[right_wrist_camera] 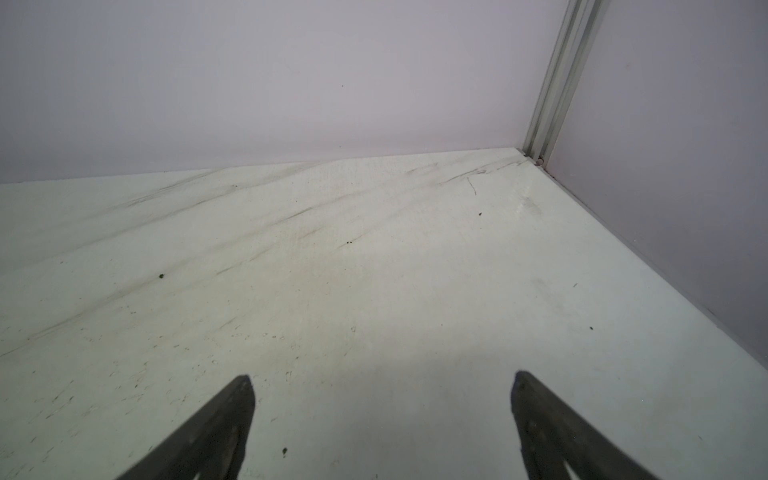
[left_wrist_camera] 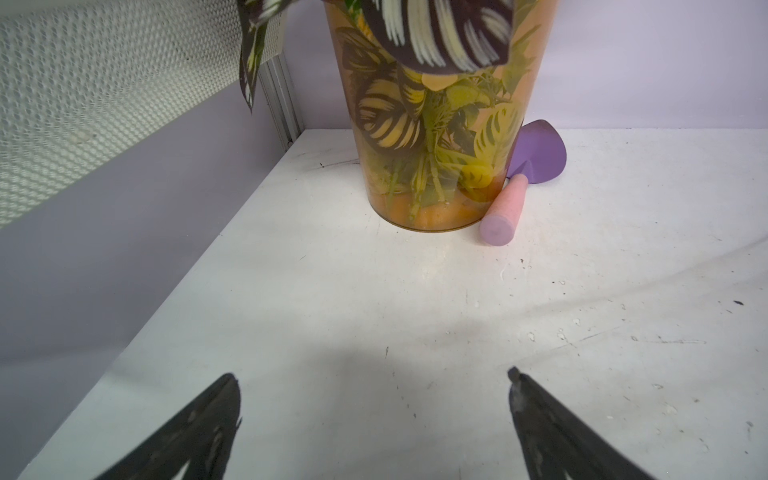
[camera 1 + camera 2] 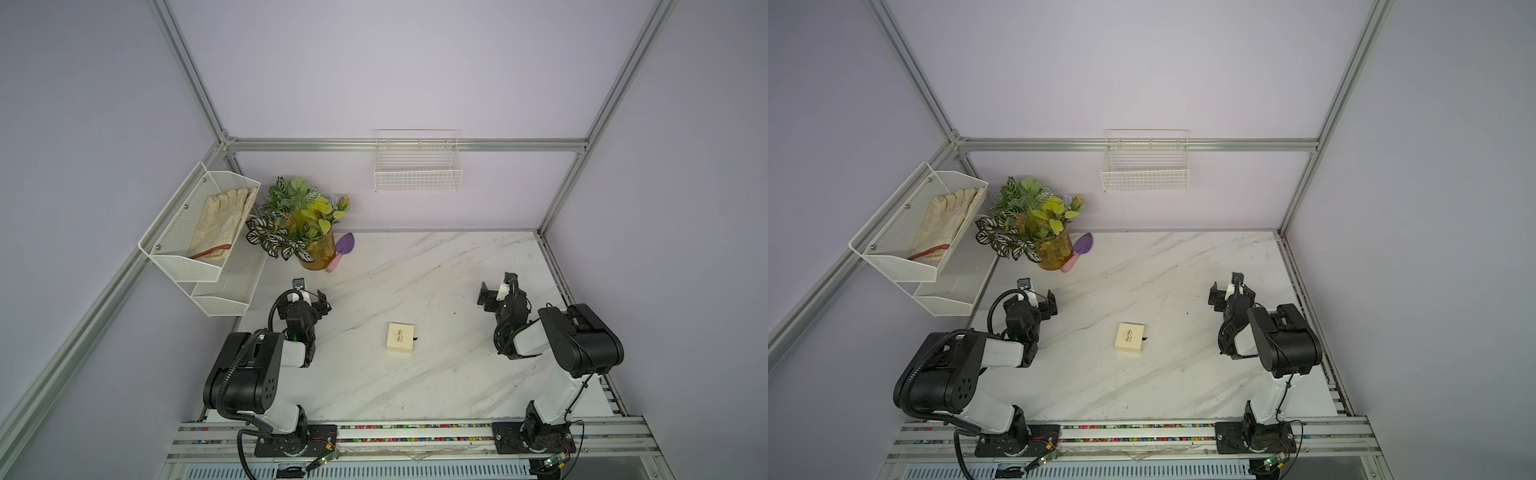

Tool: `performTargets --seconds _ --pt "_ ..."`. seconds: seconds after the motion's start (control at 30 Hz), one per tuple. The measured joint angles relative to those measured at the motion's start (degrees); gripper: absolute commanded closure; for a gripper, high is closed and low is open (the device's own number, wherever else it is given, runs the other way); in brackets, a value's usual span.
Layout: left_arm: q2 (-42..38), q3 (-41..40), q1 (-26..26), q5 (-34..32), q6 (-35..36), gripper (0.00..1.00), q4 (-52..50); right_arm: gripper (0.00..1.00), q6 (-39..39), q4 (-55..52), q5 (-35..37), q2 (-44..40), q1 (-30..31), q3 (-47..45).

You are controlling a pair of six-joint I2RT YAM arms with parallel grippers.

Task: Place the earrings into the drawer-style jewelry box
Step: Reset both arms

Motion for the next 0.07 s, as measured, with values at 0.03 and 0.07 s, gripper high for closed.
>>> performTargets --seconds 0.03,0.07 --pt "0.0 0.0 0.0 0.0 0.0 0.00 0.0 0.03 0.1 -0.4 -0.4 0.0 -0.1 0.2" --pt "0.0 0.0 0.0 0.0 0.0 0.00 -0.1 0.03 0.1 -0.6 -0.5 0.0 -0.2 0.4"
